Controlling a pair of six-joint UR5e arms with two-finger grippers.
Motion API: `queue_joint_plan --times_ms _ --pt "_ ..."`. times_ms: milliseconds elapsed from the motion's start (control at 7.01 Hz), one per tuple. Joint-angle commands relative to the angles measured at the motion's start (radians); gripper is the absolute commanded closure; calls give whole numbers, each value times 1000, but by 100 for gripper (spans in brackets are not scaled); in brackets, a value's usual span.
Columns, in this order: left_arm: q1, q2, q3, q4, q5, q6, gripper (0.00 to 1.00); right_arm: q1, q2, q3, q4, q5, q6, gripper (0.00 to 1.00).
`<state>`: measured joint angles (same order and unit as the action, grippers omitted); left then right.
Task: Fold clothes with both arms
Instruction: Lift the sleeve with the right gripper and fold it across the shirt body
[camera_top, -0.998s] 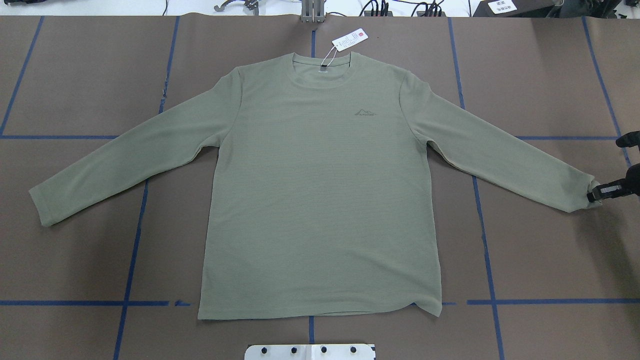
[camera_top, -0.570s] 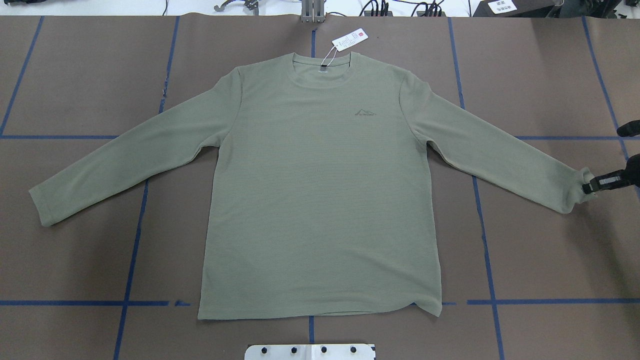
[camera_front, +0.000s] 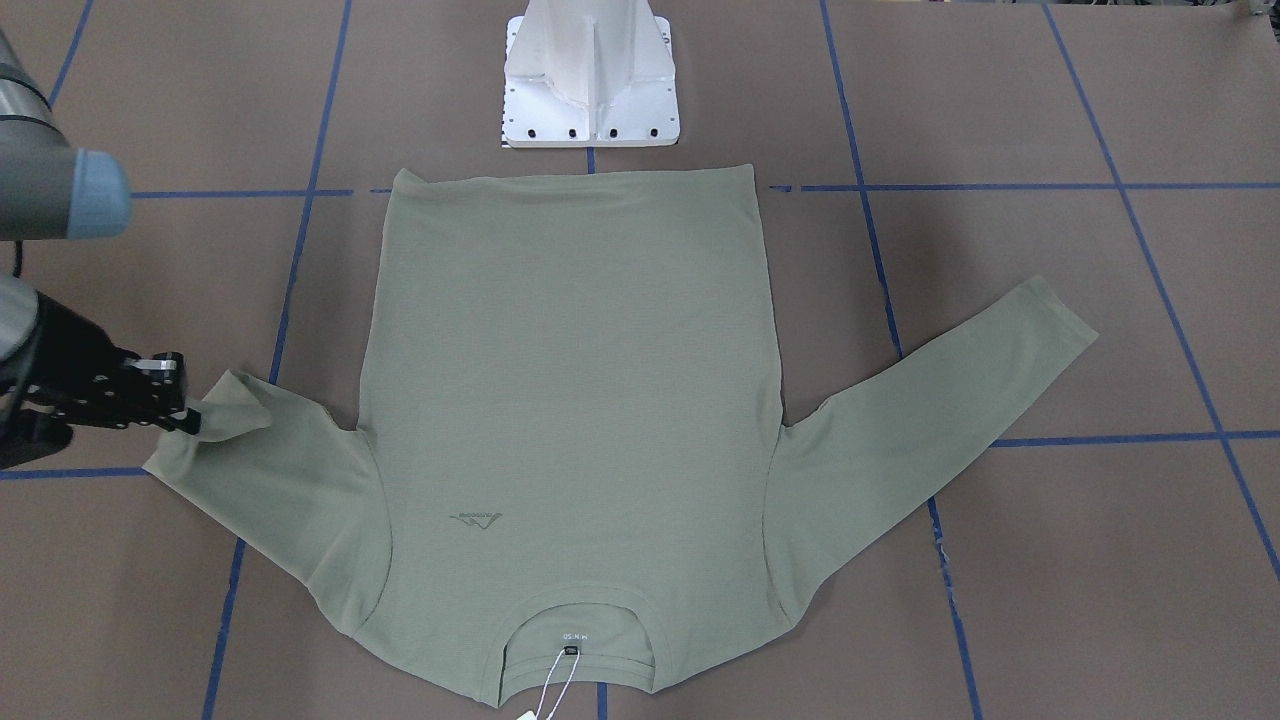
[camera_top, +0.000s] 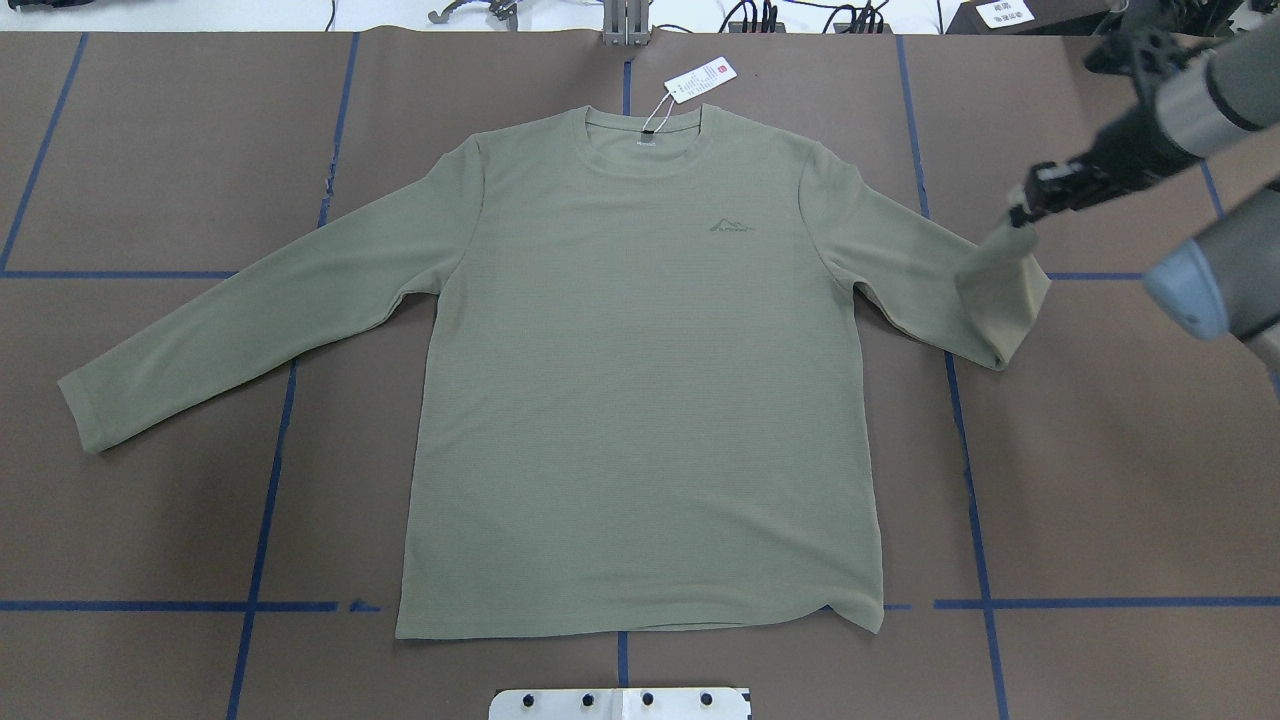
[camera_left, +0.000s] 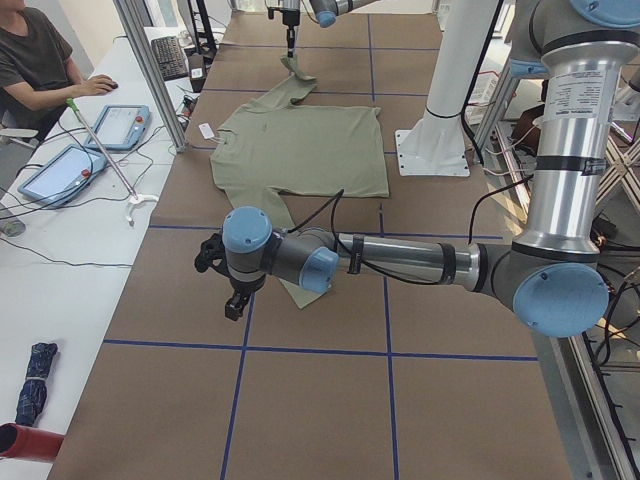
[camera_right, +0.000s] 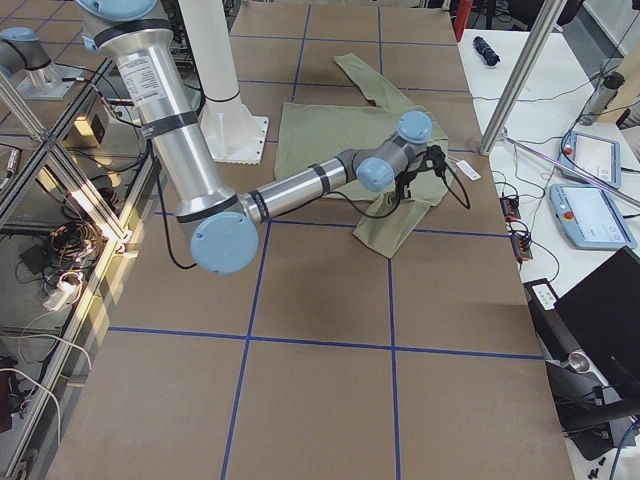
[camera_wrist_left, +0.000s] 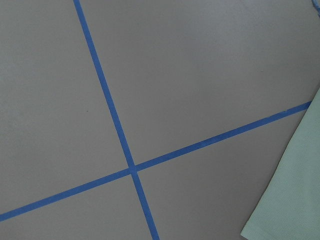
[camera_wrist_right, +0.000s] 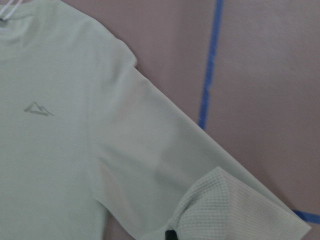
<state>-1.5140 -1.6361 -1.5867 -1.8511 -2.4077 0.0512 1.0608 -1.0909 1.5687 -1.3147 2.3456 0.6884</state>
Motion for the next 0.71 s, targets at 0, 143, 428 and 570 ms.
queue_joint_plan --times_ms 0,143,428,570 --pt "0 -5 4 1 1 -5 0 -77 269 -71 -120 -55 11 100" --pt "0 -7 14 0 2 -5 0 -116 396 -126 -115 -57 55 100" --pt "1 -30 63 -8 4 -1 0 -294 578 -237 -95 -194 176 100" --pt "0 -33 97 -54 4 -4 0 -475 568 -242 -87 -436 222 100"
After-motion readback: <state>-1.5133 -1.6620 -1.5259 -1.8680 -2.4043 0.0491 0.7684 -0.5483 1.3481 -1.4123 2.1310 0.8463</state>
